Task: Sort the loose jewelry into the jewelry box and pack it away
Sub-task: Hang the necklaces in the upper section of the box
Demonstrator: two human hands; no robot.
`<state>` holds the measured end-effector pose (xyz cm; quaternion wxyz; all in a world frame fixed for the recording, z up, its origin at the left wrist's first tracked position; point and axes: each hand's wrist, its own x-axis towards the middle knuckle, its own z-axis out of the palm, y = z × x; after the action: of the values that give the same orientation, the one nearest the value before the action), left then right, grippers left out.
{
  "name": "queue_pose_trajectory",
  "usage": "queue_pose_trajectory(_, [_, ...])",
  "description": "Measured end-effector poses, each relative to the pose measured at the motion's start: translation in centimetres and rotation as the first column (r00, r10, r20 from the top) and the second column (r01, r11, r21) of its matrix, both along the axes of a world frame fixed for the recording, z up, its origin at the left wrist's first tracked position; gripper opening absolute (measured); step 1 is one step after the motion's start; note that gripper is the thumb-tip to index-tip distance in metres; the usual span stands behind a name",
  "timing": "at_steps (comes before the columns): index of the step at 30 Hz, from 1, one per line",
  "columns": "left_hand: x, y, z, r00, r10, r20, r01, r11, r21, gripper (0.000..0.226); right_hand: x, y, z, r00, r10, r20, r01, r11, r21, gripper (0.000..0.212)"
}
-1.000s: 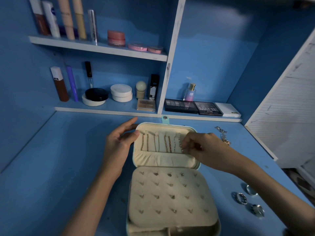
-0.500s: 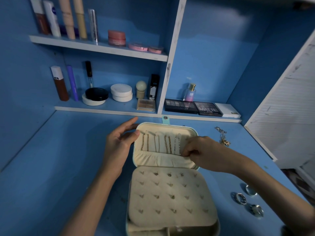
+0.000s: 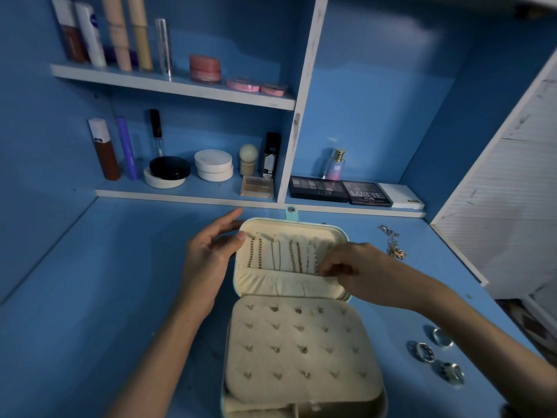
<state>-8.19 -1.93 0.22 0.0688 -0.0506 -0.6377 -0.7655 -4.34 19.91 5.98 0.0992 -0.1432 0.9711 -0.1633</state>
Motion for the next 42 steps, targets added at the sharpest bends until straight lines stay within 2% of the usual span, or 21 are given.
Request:
queue_pose_trajectory(3, [0.0,0.0,-0.1,1.0,0.002,0.0,-0.002,1.0,0.004,0.04,0.0,0.3,0.1,1.0,-0.018,-0.016,0.016,0.997,-0.075,0.031])
queue_pose_trajectory(6, [-0.1,-0.1,-0.1,1.0,0.008,-0.005,-0.008,1.0,0.009,0.04,0.0,1.1,0.5,0.994,-0.052,-0.101,0.024,0.965,-0.26,0.032])
queue_pose_trajectory(9, [-0.1,0.0,-0.1,1.0,0.008,-0.006,-0.008,1.0,0.029,0.04,-0.8,3.5,1.0,0.957,-0.212,-0.199,0.131,0.926,-0.354,0.033])
queue_pose_trajectory(11, [-0.1,0.1,-0.1,1.0,0.009,-0.002,-0.009,1.0,0.03,0.04,-1.9,5.8,1.0,0.914,-0.33,-0.234,0.262,0.924,-0.28,0.022])
queue_pose_trajectory(13, [-0.1,0.1,-0.1,1.0,0.01,0.006,-0.01,1.0,0.025,0.04,-3.0,8.6,0.4,0.881,-0.416,-0.227,0.406,0.909,-0.092,0.013])
queue_pose_trajectory(15, [-0.1,0.1,-0.2,1.0,0.011,0.008,-0.011,1.0,0.022,0.04,-3.7,10.7,-0.5,0.846,-0.496,-0.197,0.521,0.848,0.102,0.007])
queue_pose_trajectory(19, [-0.2,0.1,-0.3,1.0,0.015,0.004,-0.016,1.0,0.017,0.041,-4.0,12.9,-1.6,0.824,-0.55,-0.14,0.567,0.803,0.183,0.015])
queue_pose_trajectory(23, [-0.3,0.1,-0.4,1.0,0.019,0.003,-0.019,1.0,0.015,0.041,-3.9,13.6,-2.3,0.799,-0.601,-0.018,0.599,0.794,0.103,0.016])
queue_pose_trajectory(31, [-0.3,0.2,-0.5,1.0,0.02,0.005,-0.02,1.0,0.019,0.04,-4.0,14.2,-3.5,0.791,-0.609,-0.059,0.61,0.792,-0.007,0.005])
queue_pose_trajectory(37, [-0.3,0.1,-0.5,1.0,0.016,0.011,-0.017,1.0,0.015,0.04,-3.5,14.7,-3.3,0.758,-0.644,-0.104,0.611,0.756,-0.235,0.009])
queue_pose_trajectory(42, [-0.3,0.1,-0.4,1.0,0.015,0.015,-0.015,1.0,0.013,0.041,-3.3,14.5,-1.4,0.728,-0.683,-0.059,0.577,0.657,-0.485,0.012])
